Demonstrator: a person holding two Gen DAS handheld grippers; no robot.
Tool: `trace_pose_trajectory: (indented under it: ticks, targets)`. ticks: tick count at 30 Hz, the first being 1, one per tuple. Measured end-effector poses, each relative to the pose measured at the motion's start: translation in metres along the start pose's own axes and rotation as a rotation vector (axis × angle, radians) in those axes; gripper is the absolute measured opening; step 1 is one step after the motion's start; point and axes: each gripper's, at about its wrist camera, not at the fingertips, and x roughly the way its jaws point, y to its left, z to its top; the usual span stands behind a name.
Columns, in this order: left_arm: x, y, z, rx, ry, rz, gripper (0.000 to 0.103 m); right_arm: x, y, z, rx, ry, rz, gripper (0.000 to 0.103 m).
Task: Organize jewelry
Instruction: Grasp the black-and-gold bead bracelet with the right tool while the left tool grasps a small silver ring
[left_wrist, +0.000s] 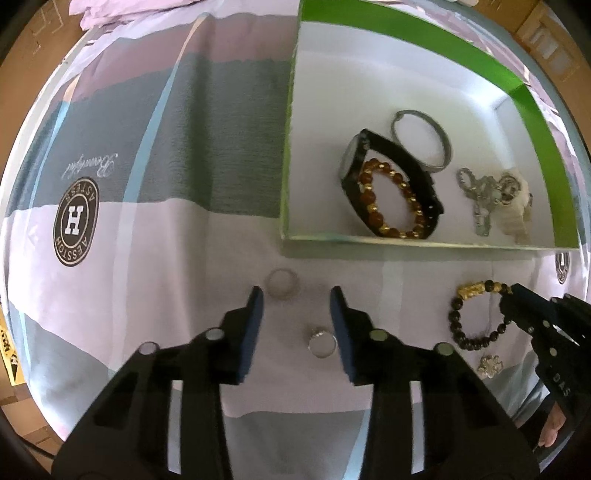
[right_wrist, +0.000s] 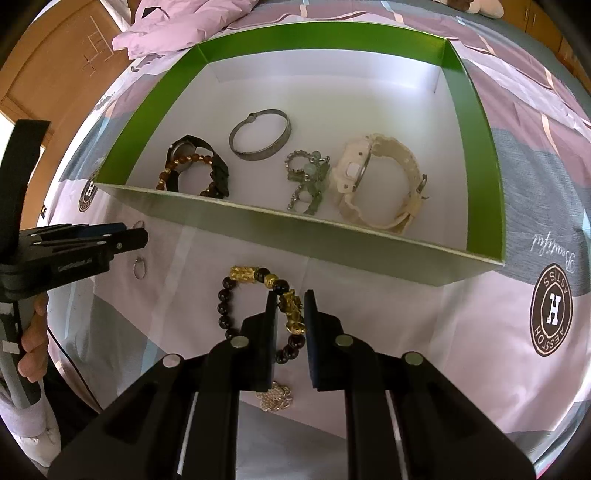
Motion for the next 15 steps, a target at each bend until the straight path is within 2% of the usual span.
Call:
trace_pose_trajectory:
  ticks: [4, 9, 12, 13, 15]
  targets:
    - [0.005, 0.002, 0.001, 0.005, 0.008, 0.013, 0.026, 0.001, -0.001, 0.0, 0.001, 0.001, -0.003, 0.014]
    - [0.005, -0.004, -0.001, 0.005, 0.005, 0.019, 0.027, 0.003, -0.007, 0.002, 0.023, -0.001, -0.031, 0.024]
    - [0.0, 0.002, -0.005, 0.001, -0.002, 0.009, 0.038, 0.005, -0.01, 0.002, 0.035, 0.007, -0.036, 0.024]
    - [0.007, -0.009, -0.002, 0.0, -0.006, 0.009, 0.041, 0.006, -0.011, 0.003, 0.04, 0.009, -0.032, 0.024]
    - [0.007, -0.009, -0.001, -0.001, -0.014, 0.021, 0.048, 0.008, -0.011, 0.004, 0.042, 0.01, -0.03, 0.029]
